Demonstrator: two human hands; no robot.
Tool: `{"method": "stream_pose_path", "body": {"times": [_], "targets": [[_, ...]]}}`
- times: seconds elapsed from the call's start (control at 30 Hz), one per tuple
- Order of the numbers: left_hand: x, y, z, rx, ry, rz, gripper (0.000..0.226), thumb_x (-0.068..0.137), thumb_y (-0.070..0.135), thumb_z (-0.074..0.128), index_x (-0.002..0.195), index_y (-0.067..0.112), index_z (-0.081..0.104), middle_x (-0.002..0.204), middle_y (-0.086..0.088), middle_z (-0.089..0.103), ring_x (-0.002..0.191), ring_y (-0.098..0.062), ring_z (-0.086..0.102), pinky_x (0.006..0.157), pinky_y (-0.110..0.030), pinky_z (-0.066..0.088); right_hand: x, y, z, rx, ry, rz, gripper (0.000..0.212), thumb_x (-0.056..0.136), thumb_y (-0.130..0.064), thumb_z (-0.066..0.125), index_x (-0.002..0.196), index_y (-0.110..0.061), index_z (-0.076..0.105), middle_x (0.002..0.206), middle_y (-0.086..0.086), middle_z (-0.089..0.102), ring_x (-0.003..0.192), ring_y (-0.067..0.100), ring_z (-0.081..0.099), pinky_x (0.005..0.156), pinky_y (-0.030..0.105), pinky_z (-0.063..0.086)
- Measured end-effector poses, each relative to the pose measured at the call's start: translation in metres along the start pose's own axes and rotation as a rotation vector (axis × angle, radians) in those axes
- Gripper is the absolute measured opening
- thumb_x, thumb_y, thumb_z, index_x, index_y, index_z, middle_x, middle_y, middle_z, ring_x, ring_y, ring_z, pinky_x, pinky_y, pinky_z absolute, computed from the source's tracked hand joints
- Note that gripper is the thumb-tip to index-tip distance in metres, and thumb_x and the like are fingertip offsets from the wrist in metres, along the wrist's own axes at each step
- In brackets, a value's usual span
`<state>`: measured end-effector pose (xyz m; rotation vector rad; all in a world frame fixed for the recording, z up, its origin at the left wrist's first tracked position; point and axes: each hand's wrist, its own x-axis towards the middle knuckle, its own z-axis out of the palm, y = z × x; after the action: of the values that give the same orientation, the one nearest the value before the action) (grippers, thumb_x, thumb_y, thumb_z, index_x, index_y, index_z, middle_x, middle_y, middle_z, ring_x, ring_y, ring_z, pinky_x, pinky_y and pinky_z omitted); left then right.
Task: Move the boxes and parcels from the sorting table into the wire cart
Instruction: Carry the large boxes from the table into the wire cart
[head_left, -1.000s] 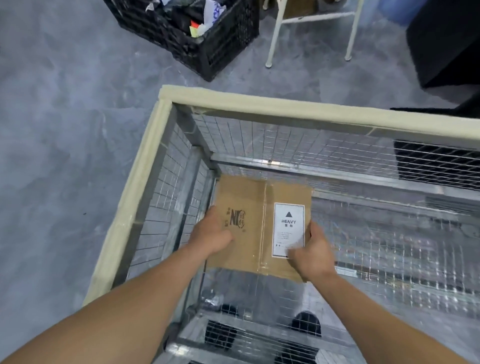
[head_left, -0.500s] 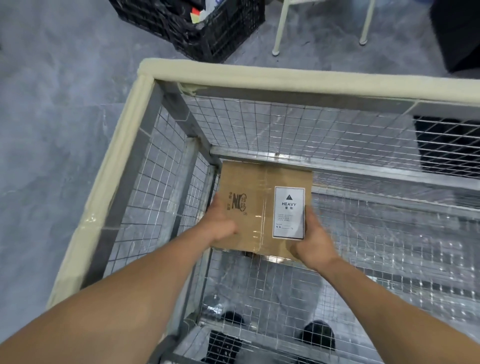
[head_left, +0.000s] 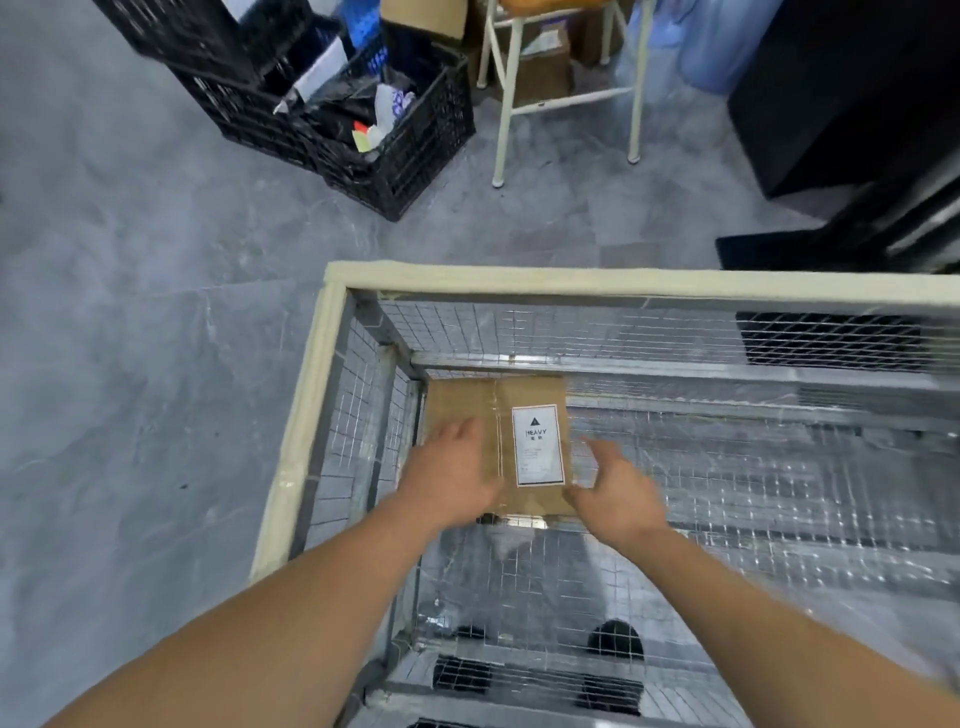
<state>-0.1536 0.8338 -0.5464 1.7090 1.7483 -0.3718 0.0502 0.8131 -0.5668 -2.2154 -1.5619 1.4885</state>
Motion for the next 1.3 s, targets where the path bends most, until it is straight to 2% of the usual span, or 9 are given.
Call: {"method": "stream_pose_path", "body": {"times": [0.07, 0.13, 0.3, 0.47, 0.67, 0.87, 1.03, 1.17, 1.3], "targets": [[-0.029, 0.022, -0.027, 0.091, 0.016, 0.095, 0.080, 0.091, 0.050, 0.062, 0.154, 0.016, 0.027, 0.152, -0.008, 0.040, 0.133, -0.027, 0.045, 0.105, -0.043, 0.045, -0.035, -0.016, -0.025, -0.068, 0.064, -0.020, 0.062, 0.095, -0.027, 0.067, 0.150, -0.016, 0.041, 0.138, 0.003, 0.059, 0.103, 0.022, 0.064, 0.082, 0.028, 0.051], [-0.058, 0.044, -0.054, 0.129, 0.014, 0.164, 0.072, 0.093, 0.049, 0.059, 0.151, 0.019, 0.031, 0.148, -0.006, 0.044, 0.126, -0.026, 0.050, 0.093, -0.037, 0.046, -0.072, -0.029, -0.052, -0.090, 0.118, -0.017, 0.065, 0.096, -0.032, 0.066, 0.154, -0.016, 0.039, 0.152, 0.003, 0.050, 0.118, 0.026, 0.062, 0.095, 0.034, 0.049], [-0.135, 0.105, -0.120, 0.257, 0.076, 0.338, 0.065, 0.091, 0.053, 0.057, 0.143, 0.020, 0.040, 0.143, -0.006, 0.049, 0.129, -0.027, 0.045, 0.103, -0.044, 0.041, -0.174, -0.047, -0.119, -0.094, 0.278, 0.022, 0.063, 0.095, -0.034, 0.065, 0.151, -0.017, 0.042, 0.139, 0.006, 0.062, 0.098, 0.027, 0.068, 0.079, 0.032, 0.050], [-0.202, 0.172, -0.164, 0.338, 0.122, 0.561, 0.075, 0.094, 0.053, 0.055, 0.154, 0.017, 0.029, 0.158, -0.006, 0.036, 0.145, -0.026, 0.032, 0.115, -0.048, 0.035, -0.278, -0.048, -0.178, -0.119, 0.464, 0.068, 0.073, 0.095, -0.040, 0.063, 0.158, -0.019, 0.032, 0.159, 0.001, 0.042, 0.136, 0.023, 0.051, 0.104, 0.034, 0.044], [-0.272, 0.255, -0.182, 0.406, 0.242, 0.783, 0.070, 0.089, 0.059, 0.056, 0.144, 0.018, 0.039, 0.148, -0.004, 0.046, 0.136, -0.026, 0.041, 0.108, -0.046, 0.040, -0.389, -0.023, -0.233, -0.143, 0.674, 0.152, 0.071, 0.097, -0.043, 0.058, 0.159, -0.022, 0.030, 0.162, -0.002, 0.037, 0.145, 0.020, 0.040, 0.110, 0.035, 0.040], [-0.356, 0.331, -0.171, 0.469, 0.266, 0.964, 0.053, 0.089, 0.062, 0.056, 0.121, 0.020, 0.046, 0.131, -0.001, 0.054, 0.121, -0.025, 0.051, 0.095, -0.047, 0.047, -0.499, 0.019, -0.258, -0.174, 0.768, 0.313, 0.066, 0.096, -0.048, 0.056, 0.154, -0.023, 0.039, 0.149, 0.000, 0.054, 0.133, 0.024, 0.053, 0.096, 0.036, 0.048], [-0.432, 0.375, -0.143, 0.519, 0.263, 1.067, 0.044, 0.089, 0.063, 0.056, 0.099, 0.024, 0.039, 0.116, -0.001, 0.057, 0.107, -0.025, 0.055, 0.083, -0.044, 0.047, -0.578, 0.063, -0.254, -0.156, 0.811, 0.403, 0.040, 0.092, -0.050, 0.057, 0.121, -0.023, 0.057, 0.120, 0.001, 0.066, 0.114, 0.028, 0.060, 0.079, 0.036, 0.049], [-0.487, 0.403, -0.111, 0.548, 0.279, 1.168, 0.049, 0.088, 0.066, 0.053, 0.111, 0.022, 0.050, 0.118, 0.000, 0.060, 0.108, -0.024, 0.058, 0.085, -0.044, 0.051, -0.634, 0.100, -0.244, -0.112, 0.868, 0.460, 0.029, 0.086, -0.051, 0.058, 0.096, -0.025, 0.049, 0.105, 0.002, 0.066, 0.106, 0.029, 0.061, 0.070, 0.035, 0.042], [-0.531, 0.418, -0.083, 0.565, 0.281, 1.256, 0.057, 0.088, 0.066, 0.054, 0.123, 0.021, 0.053, 0.125, -0.001, 0.060, 0.113, -0.024, 0.059, 0.088, -0.043, 0.052, -0.685, 0.124, -0.230, -0.089, 0.921, 0.523, 0.036, 0.087, -0.051, 0.057, 0.112, -0.026, 0.059, 0.114, -0.001, 0.069, 0.110, 0.027, 0.061, 0.071, 0.035, 0.043]]}}
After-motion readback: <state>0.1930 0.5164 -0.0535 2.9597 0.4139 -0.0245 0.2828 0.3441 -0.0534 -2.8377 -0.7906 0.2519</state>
